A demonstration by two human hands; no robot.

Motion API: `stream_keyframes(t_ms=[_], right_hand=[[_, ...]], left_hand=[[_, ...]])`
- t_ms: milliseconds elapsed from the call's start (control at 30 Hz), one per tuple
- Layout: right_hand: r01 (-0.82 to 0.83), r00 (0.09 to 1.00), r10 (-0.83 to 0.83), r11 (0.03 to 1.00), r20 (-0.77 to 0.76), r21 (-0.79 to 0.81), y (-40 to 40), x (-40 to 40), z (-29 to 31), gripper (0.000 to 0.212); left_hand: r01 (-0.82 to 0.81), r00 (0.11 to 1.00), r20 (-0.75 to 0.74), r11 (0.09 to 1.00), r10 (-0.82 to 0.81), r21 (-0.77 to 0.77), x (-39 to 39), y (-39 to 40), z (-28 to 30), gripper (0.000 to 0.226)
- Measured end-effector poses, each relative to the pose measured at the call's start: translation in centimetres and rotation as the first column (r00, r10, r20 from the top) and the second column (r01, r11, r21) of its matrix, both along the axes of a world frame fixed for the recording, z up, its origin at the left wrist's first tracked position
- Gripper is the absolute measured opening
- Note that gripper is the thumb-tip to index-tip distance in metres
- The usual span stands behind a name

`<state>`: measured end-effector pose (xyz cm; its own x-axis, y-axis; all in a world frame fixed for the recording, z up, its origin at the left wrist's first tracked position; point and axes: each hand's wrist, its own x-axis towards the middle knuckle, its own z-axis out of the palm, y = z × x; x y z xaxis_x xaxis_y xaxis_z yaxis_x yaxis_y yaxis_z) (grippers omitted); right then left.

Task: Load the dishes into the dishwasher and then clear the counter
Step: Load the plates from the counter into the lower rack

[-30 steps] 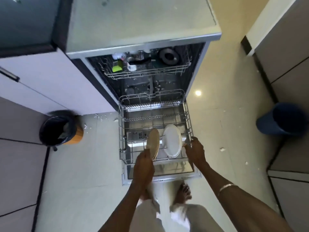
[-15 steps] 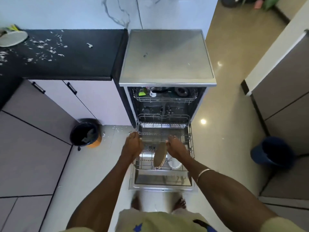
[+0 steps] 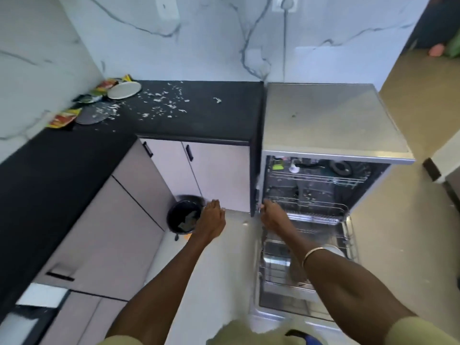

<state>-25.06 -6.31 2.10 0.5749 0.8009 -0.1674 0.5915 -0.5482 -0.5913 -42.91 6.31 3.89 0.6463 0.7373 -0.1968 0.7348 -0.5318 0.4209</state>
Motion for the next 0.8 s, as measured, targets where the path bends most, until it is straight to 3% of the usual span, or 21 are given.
stream_keyframes(t_ms=[433, 800], right_hand=[[-0.091, 0.995, 0.089, 0.995, 0.048, 0.030, 19.6, -6.4, 5.0, 0.042], [-0.150, 0.989, 0.149, 0.986, 0.017, 0.077, 40.6, -1.8, 6.0, 0.043]], left_hand=[[-0.129, 0.991, 0.048, 0.992, 0.129, 0.005, -8.3, 16.9, 2.8, 0.051], [-0.327, 0.945, 0.005, 0.945, 0.327, -0.006, -6.7, 34.4, 2.5, 0.050]])
